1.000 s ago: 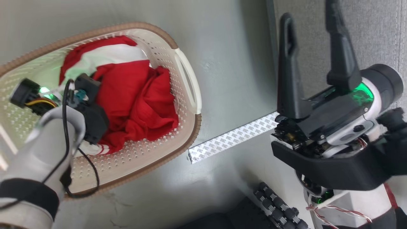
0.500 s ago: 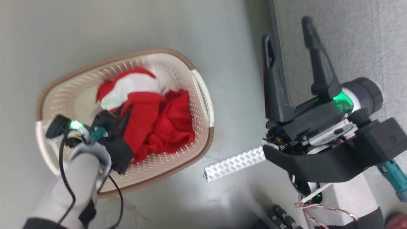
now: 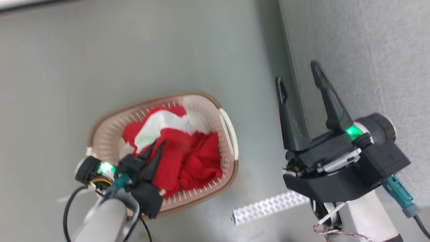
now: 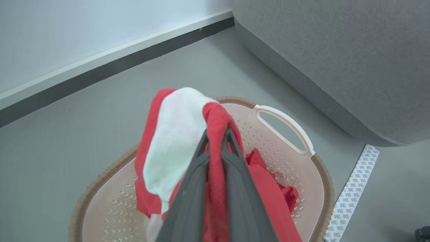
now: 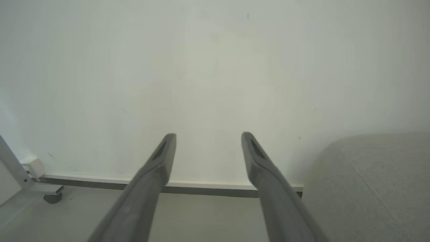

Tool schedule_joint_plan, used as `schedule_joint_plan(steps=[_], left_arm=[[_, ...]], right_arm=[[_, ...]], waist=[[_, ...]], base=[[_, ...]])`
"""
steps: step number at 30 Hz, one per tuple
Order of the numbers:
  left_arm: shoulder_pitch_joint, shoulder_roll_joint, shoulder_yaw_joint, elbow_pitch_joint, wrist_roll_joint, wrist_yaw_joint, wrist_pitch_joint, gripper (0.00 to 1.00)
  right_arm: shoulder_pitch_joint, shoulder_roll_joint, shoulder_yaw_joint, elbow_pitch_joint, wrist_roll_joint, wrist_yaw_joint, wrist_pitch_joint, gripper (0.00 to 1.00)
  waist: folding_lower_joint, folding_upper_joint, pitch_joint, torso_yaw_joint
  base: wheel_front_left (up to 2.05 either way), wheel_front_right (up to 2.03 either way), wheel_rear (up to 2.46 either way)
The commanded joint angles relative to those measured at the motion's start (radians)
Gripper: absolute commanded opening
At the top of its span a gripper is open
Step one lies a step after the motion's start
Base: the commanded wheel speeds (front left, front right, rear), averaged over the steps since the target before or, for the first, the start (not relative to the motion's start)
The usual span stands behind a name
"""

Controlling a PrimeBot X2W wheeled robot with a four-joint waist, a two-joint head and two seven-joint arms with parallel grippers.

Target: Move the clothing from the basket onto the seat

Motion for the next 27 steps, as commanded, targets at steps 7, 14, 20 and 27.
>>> schedule_joint_plan(steps=[7, 14, 20, 27], left_arm=[[0.11, -0.01, 0.025, -0.115, 0.013, 0.009, -0.005, 0.0], [0.188, -0.002, 0.073, -0.229, 0.005, 0.01, -0.005, 0.0], [0.234, 0.014, 0.105, -0.304, -0.004, -0.016, -0.005, 0.0], [0.255, 0.025, 0.141, -0.348, -0.015, -0.023, -0.005, 0.0]], right_arm=[[0.075, -0.017, 0.009, 0.033, 0.017, 0.001, -0.002, 1.0], [0.133, -0.03, 0.037, 0.071, 0.036, 0.001, -0.002, 1.0], [0.188, -0.036, 0.053, 0.081, 0.048, 0.001, -0.002, 1.0], [0.224, -0.04, 0.072, 0.082, 0.057, 0.001, -0.002, 1.0]], waist=[[0.0002, 0.0001, -0.226, 0.077], [0.0002, 0.0001, -0.343, 0.081], [0.0002, 0.0001, -0.43, 0.074], [0.0002, 0.0001, -0.492, 0.053]], base=[[0.0, 0.0, 0.0], [0.0, 0.0, 0.0], [0.0, 0.0, 0.0], [0.0, 0.0, 0.0]])
